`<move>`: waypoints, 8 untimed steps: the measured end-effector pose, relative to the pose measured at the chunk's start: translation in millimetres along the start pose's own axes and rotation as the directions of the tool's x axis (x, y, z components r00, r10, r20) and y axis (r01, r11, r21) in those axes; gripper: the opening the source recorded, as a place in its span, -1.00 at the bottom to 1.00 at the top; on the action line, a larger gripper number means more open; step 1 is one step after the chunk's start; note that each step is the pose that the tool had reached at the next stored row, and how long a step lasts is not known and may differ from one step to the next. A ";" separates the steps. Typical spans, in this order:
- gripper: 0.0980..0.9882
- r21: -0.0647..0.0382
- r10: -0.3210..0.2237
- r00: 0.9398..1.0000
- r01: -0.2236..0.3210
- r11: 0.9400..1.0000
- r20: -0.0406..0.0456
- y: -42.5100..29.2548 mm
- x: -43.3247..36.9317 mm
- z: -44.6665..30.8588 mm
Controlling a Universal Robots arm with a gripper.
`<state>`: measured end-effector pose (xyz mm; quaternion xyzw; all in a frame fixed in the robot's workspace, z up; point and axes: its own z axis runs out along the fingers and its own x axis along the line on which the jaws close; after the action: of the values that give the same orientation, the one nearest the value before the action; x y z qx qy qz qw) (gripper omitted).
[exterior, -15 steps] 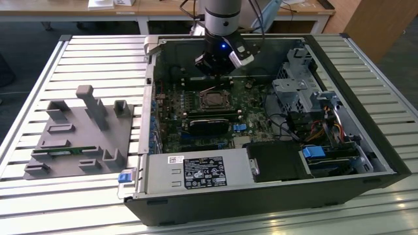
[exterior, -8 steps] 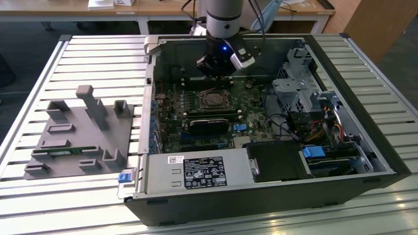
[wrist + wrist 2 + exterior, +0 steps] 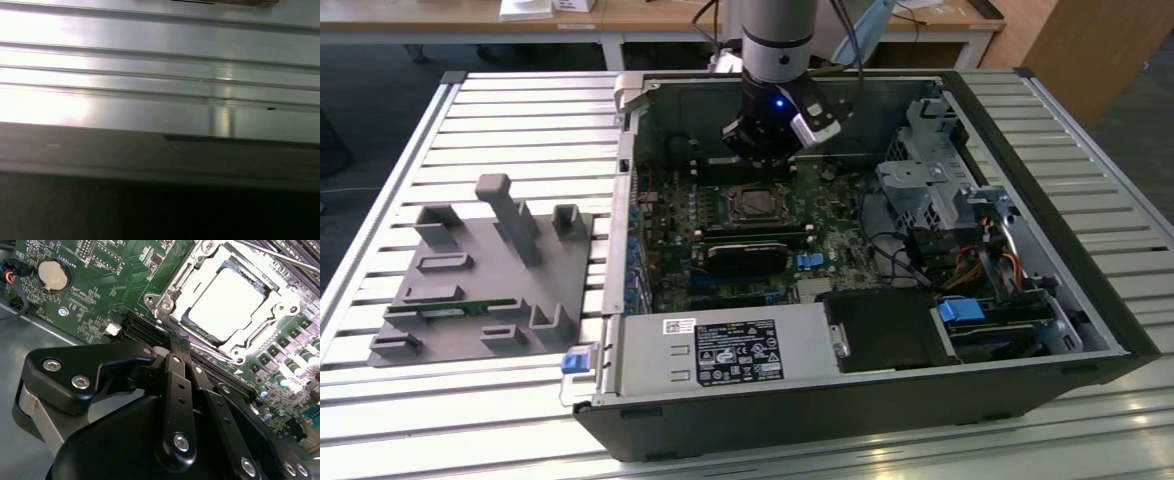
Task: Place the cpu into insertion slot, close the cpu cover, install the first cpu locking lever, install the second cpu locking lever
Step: 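Install the first cpu locking lever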
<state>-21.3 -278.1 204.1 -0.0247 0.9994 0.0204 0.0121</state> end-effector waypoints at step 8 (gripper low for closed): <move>-0.98 0.019 0.000 1.000 0.001 1.000 -0.001 0.6 -1.1 4.1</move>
<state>-20.2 -277.2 200.1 -0.0248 0.9996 0.0109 0.0119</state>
